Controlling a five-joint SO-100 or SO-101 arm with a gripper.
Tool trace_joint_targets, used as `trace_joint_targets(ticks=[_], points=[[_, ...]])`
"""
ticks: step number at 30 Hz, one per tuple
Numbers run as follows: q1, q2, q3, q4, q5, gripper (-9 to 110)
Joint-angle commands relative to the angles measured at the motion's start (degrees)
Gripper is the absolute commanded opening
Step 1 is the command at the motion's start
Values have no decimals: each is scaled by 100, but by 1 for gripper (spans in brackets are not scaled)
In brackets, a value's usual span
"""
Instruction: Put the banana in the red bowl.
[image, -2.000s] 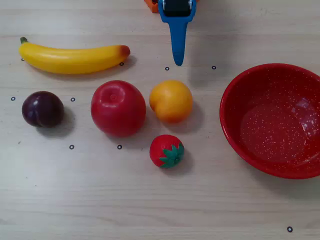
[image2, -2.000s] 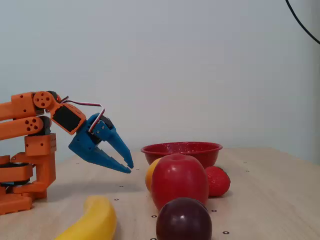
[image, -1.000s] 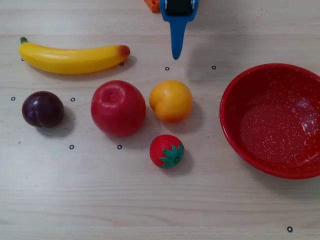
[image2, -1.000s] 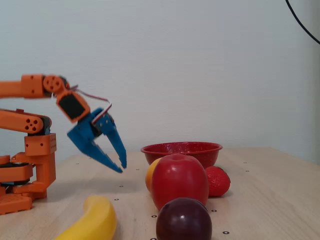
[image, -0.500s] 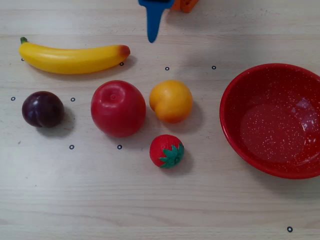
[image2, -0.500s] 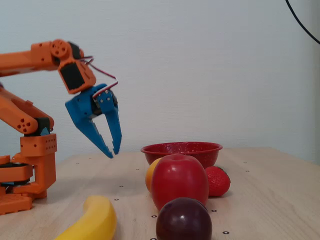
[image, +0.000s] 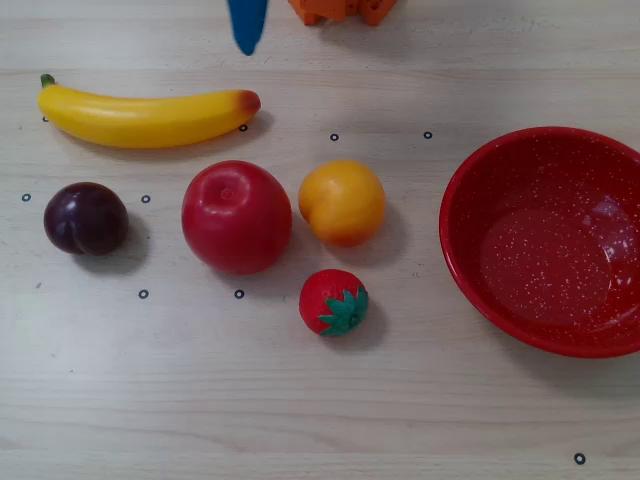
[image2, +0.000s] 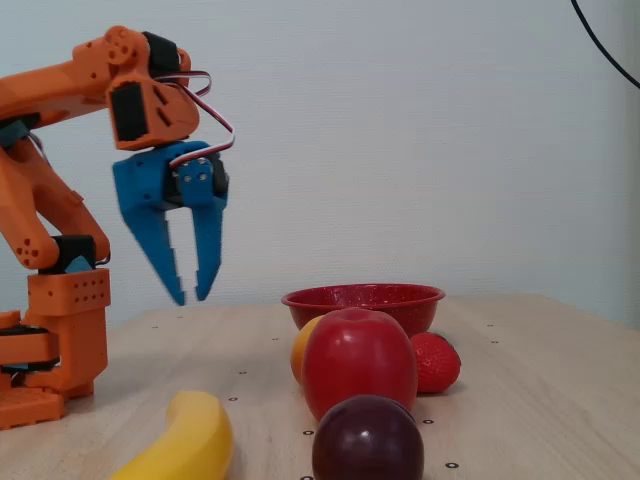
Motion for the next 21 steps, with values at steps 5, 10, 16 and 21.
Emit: trace_joint_targets(ticks=[5, 10, 16, 21], points=[[-1011, -88, -369, 492, 1890, 11], [-1819, -281, -176, 404, 2812, 21], [-2364, -800, -431, 220, 3138, 47], [-2654, -1494, -888, 237, 3340, 54]])
